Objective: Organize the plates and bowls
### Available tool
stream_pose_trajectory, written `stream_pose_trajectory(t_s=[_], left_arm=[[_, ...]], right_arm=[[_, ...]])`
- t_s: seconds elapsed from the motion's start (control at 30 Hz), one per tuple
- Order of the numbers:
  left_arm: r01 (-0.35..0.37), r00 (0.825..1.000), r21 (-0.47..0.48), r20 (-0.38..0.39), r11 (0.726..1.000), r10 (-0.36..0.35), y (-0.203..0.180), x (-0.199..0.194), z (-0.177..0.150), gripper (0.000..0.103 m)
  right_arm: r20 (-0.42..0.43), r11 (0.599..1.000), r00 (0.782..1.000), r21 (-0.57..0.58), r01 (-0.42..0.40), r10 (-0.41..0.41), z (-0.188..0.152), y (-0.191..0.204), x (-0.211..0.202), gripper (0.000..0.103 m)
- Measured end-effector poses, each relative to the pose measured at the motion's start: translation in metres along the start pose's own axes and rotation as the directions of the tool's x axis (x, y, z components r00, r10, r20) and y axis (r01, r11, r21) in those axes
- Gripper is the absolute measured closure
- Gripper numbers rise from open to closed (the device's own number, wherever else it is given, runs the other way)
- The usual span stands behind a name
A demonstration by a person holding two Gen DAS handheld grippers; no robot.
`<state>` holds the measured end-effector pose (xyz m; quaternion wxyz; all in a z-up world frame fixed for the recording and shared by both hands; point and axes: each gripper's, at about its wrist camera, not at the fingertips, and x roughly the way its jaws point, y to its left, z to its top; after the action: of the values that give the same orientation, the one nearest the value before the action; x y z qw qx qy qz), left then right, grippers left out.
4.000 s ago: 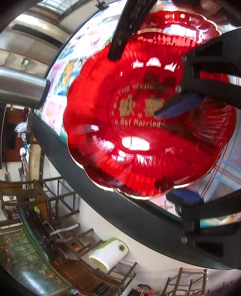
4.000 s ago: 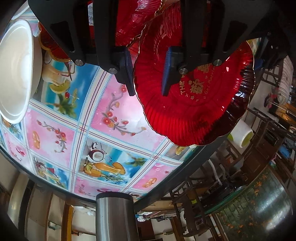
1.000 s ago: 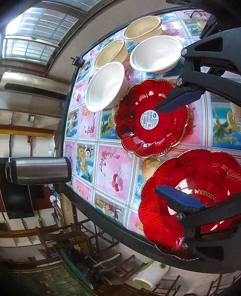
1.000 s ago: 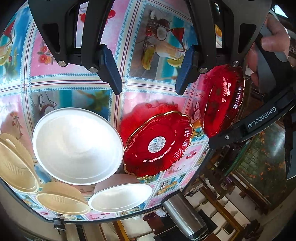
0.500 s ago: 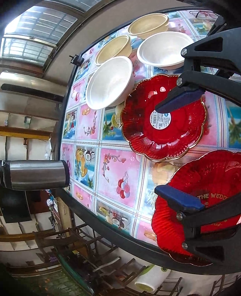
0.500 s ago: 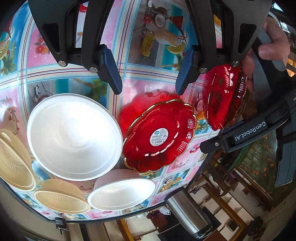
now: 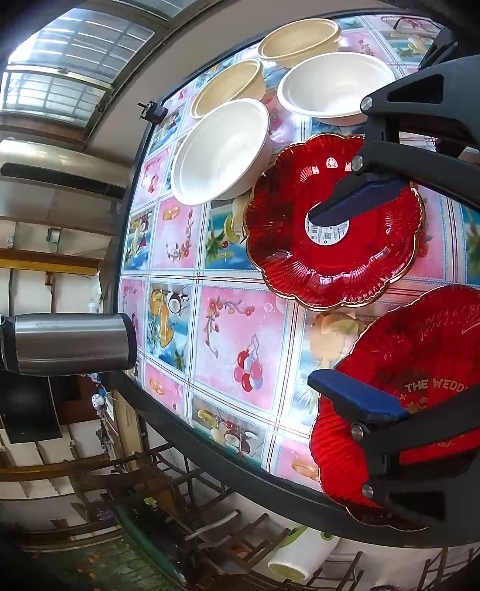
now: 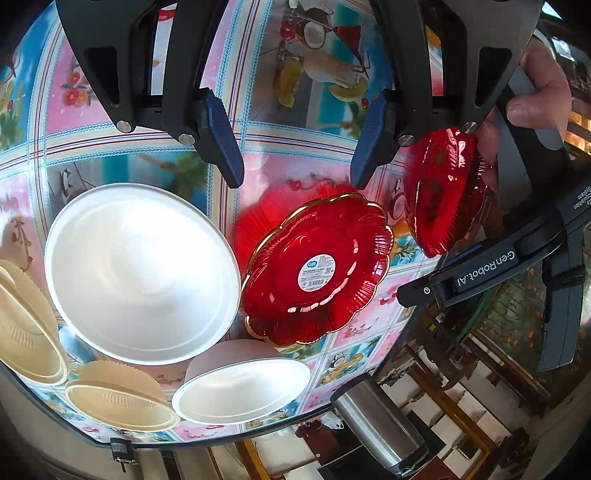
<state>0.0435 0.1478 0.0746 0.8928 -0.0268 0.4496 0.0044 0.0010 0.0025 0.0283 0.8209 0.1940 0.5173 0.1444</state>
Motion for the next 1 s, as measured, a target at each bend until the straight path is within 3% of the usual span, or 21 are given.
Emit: stream_pose_trajectory(t_s=[0.47, 0.73, 1.0], left_arm=[[0.019, 1.0, 0.017, -0.005, 1.0, -0.019, -0.002, 0.011, 0.009, 0.023], [0.004, 0.998, 0.038, -0.056, 0.999, -0.002, -0.002, 0.036, 0.018, 0.023], [0.04, 0.99, 0.03, -0.138, 0.999, -0.035, -0.001, 0.064, 0.022, 0.023]], right_arm=[[0.0, 1.0, 1.0, 0.013, 0.0, 0.0, 0.001, -0.004, 0.0, 0.042], [-0.012, 1.0, 1.0, 0.021, 0.012, -0.012, 0.01, -0.007, 0.013, 0.042], [-0.011, 1.0, 0.999, -0.006, 0.031, -0.031, 0.026, -0.005, 0.03, 0.042]])
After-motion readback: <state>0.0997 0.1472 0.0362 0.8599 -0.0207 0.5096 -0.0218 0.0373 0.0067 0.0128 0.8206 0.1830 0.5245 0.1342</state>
